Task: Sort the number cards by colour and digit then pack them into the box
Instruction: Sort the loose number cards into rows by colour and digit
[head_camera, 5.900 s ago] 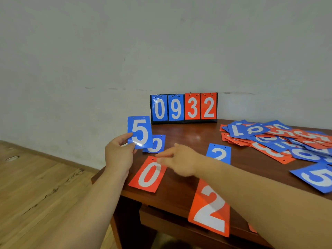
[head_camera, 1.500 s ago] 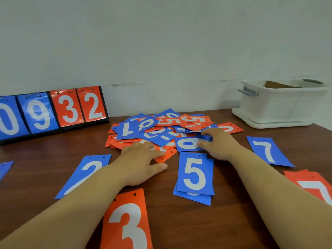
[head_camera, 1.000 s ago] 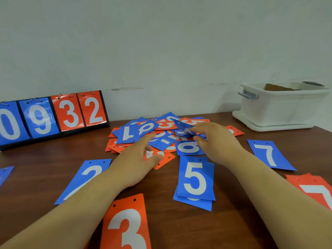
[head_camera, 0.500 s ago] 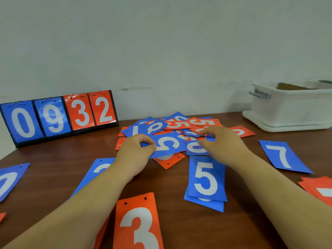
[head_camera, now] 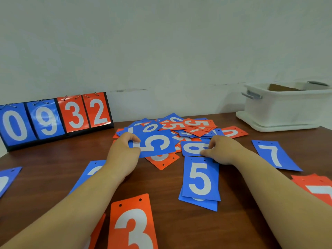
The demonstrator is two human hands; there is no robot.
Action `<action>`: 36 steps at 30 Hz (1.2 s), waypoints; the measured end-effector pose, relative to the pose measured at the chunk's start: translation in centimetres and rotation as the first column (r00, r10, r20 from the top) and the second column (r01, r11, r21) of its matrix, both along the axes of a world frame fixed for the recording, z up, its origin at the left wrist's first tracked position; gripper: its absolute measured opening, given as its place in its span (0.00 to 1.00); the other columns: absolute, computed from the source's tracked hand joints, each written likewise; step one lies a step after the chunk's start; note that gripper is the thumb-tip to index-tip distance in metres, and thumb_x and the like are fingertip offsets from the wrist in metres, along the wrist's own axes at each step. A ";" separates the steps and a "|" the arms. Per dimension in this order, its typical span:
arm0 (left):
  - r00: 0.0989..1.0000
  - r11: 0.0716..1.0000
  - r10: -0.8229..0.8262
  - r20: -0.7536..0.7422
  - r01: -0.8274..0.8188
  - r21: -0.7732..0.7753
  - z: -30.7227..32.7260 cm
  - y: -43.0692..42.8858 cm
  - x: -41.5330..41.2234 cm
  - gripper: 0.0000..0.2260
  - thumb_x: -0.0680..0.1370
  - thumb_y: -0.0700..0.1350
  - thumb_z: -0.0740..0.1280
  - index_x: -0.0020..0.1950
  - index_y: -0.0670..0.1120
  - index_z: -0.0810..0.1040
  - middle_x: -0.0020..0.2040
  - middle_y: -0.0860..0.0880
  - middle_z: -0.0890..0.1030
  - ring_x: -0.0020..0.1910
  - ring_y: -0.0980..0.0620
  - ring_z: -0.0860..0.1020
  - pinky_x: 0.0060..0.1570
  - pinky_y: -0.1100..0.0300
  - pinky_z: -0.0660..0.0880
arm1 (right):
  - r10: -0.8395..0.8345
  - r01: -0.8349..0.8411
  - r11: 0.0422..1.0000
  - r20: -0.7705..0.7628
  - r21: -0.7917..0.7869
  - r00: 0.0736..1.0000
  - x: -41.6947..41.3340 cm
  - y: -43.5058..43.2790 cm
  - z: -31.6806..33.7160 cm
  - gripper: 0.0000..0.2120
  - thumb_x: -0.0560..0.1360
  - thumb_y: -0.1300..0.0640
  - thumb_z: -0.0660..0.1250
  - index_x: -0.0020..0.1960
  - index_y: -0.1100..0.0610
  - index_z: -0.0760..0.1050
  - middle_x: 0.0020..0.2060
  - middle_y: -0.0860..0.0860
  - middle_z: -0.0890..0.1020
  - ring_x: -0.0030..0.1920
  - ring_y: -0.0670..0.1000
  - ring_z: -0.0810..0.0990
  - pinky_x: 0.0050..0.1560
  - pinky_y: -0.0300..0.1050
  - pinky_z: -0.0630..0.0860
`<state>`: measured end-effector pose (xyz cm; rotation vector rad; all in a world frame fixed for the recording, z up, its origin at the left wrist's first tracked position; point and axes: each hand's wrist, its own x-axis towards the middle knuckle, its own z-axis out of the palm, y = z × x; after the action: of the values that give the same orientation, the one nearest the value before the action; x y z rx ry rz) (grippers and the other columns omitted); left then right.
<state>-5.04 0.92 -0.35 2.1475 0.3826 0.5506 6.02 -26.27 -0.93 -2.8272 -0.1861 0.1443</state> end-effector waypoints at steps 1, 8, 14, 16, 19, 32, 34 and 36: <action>1.000 1.000 -0.014 0.000 0.014 -0.009 0.0 0.0 0.0 0.12 0.78 0.35 0.65 0.55 0.52 0.76 0.56 0.54 0.75 0.38 0.60 0.71 0.36 0.61 0.70 | 0.014 -0.014 1.000 -0.011 0.019 1.000 0.1 -0.2 0.0 0.19 0.74 0.36 0.69 0.53 0.50 0.73 0.46 0.48 0.80 0.46 0.48 0.80 0.52 0.47 0.80; 0.991 0.990 -0.115 0.066 0.120 -0.078 -0.1 0.1 -0.3 0.16 0.73 0.35 0.70 0.51 0.56 0.78 0.57 0.55 0.76 0.50 0.53 0.77 0.37 0.57 0.73 | 0.090 -0.090 0.992 0.009 0.088 0.996 0.0 -1.3 0.2 0.26 0.70 0.35 0.73 0.60 0.48 0.71 0.58 0.50 0.74 0.51 0.49 0.77 0.52 0.45 0.78; 0.982 0.978 -0.164 0.091 0.174 -0.115 -0.1 -0.2 -0.5 0.15 0.73 0.40 0.75 0.50 0.60 0.80 0.58 0.53 0.81 0.51 0.51 0.82 0.48 0.43 0.81 | 0.056 -0.057 0.990 0.011 0.128 0.998 0.3 -1.6 0.1 0.30 0.66 0.34 0.76 0.59 0.47 0.70 0.57 0.49 0.75 0.54 0.50 0.76 0.57 0.49 0.78; 0.984 0.981 -0.154 0.086 0.163 -0.109 -0.2 -0.1 -0.5 0.13 0.75 0.40 0.75 0.51 0.58 0.80 0.59 0.54 0.80 0.51 0.51 0.82 0.46 0.43 0.82 | 0.057 -0.061 0.984 0.030 0.167 0.998 0.2 -1.5 0.1 0.29 0.66 0.37 0.77 0.59 0.47 0.69 0.56 0.48 0.76 0.53 0.50 0.77 0.55 0.49 0.78; 0.987 0.985 -0.142 0.069 0.148 -0.093 -0.3 0.0 -0.4 0.12 0.76 0.41 0.74 0.51 0.58 0.80 0.60 0.53 0.78 0.53 0.51 0.80 0.45 0.46 0.82 | 0.065 -0.080 0.978 0.081 0.195 0.995 0.2 -1.4 0.0 0.27 0.67 0.41 0.78 0.59 0.47 0.69 0.55 0.49 0.76 0.51 0.50 0.78 0.54 0.49 0.79; 0.991 0.989 -0.128 0.048 0.131 -0.069 -0.2 -0.4 -0.7 0.11 0.77 0.41 0.73 0.51 0.58 0.80 0.61 0.52 0.76 0.51 0.54 0.79 0.43 0.50 0.82 | 0.034 -0.037 0.968 0.018 0.249 0.999 -0.2 -1.3 0.4 0.22 0.70 0.45 0.78 0.58 0.46 0.71 0.55 0.47 0.73 0.55 0.51 0.76 0.51 0.44 0.76; 0.991 0.989 -0.124 0.042 0.127 -0.078 -0.2 -0.3 -0.7 0.11 0.77 0.41 0.73 0.51 0.58 0.80 0.61 0.52 0.76 0.51 0.54 0.80 0.43 0.50 0.82 | -0.025 -0.003 0.965 0.105 0.261 0.994 -0.2 -1.3 0.4 0.16 0.72 0.50 0.77 0.54 0.47 0.73 0.54 0.48 0.76 0.50 0.49 0.77 0.43 0.40 0.75; 0.993 0.990 -0.112 0.039 0.115 -0.081 -0.1 -0.3 -0.6 0.11 0.78 0.41 0.72 0.52 0.58 0.80 0.60 0.53 0.76 0.48 0.53 0.80 0.42 0.51 0.82 | -0.130 0.041 0.941 0.247 0.337 0.960 -0.2 -1.4 0.5 0.10 0.75 0.55 0.73 0.51 0.46 0.74 0.55 0.50 0.78 0.46 0.48 0.76 0.37 0.38 0.72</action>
<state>-5.68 0.62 -0.49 2.0630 0.2583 0.4981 5.83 -27.67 -0.40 -2.5025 -0.1295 -0.2651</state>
